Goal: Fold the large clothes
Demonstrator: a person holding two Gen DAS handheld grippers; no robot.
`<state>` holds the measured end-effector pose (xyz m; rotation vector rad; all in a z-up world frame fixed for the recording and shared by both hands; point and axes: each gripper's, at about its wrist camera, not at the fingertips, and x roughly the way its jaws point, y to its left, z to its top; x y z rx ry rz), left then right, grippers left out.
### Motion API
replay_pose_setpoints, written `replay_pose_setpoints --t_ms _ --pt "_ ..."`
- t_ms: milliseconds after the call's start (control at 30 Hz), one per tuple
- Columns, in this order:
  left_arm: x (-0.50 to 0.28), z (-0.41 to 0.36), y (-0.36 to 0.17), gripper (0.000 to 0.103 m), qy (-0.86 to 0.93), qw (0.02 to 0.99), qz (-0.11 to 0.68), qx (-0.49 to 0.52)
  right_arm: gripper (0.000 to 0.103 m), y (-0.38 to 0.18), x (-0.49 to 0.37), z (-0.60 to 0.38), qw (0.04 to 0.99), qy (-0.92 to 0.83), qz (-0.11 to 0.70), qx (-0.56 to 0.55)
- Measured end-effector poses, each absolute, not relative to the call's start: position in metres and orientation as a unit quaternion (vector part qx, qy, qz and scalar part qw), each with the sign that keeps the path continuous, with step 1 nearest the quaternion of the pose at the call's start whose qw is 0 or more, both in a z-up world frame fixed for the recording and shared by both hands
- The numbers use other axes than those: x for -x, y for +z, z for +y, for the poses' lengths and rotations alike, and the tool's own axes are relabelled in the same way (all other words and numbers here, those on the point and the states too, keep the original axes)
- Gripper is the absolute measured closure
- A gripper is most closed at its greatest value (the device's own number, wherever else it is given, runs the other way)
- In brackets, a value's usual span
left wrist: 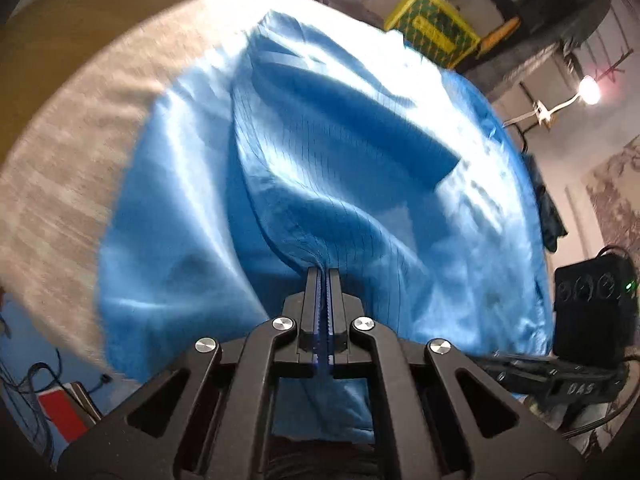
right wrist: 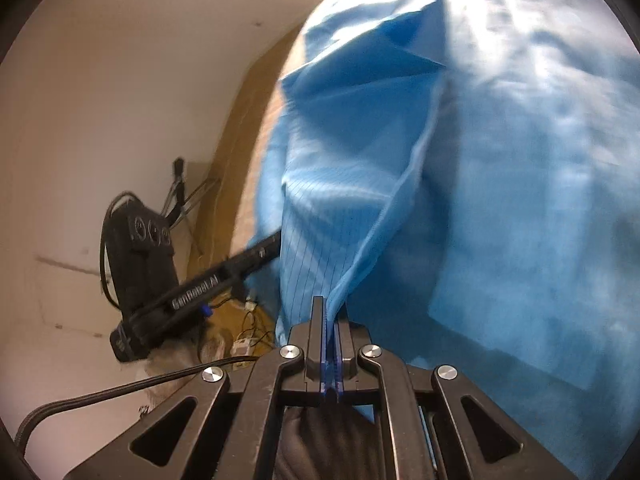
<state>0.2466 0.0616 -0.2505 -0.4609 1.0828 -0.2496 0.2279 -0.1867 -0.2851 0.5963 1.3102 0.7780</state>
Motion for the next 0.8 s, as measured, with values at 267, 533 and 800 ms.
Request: replay_pose_setpoints --t_ms 267,533,800 --pt "-0.224 0.111 -0.230 0.103 -0.061 0.851 0.492 0.174 0.102 -0.280 -0.230 -0.122 0.660 0.398 0.597 -0.220" --pt "-0.210 0.123 -0.270 0.103 -0.034 0.840 0.515 0.166 0.103 -0.305 -0.235 -0.083 0.645 0.393 0.642 -0.135" --pt "-0.193 0.154 -0.258 0.047 -0.044 0.847 0.474 0.235 0.068 -0.273 -0.238 -0.084 0.657 0.425 0.618 -0.080"
